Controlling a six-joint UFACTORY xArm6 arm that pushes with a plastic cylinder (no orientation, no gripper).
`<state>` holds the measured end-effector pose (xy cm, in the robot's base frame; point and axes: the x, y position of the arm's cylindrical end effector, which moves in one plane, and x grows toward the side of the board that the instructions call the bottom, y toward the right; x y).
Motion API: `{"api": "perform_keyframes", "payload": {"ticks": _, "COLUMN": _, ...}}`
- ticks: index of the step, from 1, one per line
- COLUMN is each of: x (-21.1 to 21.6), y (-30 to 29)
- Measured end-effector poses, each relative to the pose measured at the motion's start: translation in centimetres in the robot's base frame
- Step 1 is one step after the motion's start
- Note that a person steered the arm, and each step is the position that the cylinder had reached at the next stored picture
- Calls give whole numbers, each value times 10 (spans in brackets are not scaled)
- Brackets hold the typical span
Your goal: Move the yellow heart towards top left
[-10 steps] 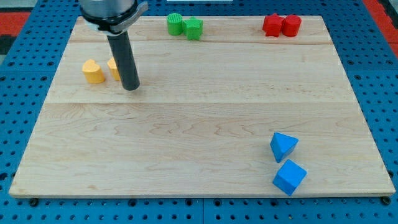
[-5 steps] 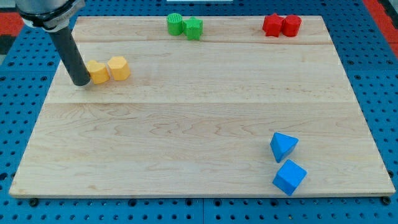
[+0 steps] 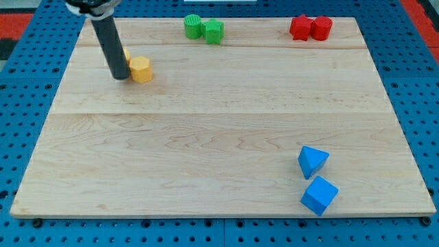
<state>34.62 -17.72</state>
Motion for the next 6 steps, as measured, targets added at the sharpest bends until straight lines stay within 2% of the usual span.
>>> {"api": "perform_keyframes", "payload": {"ticks": 2, "x": -53, "y": 5}}
{"api": "perform_keyframes", "payload": {"ticks": 5, "x": -99, "y": 6}}
{"api": "perform_keyframes", "payload": {"ticks": 6, "x": -59, "y": 50}}
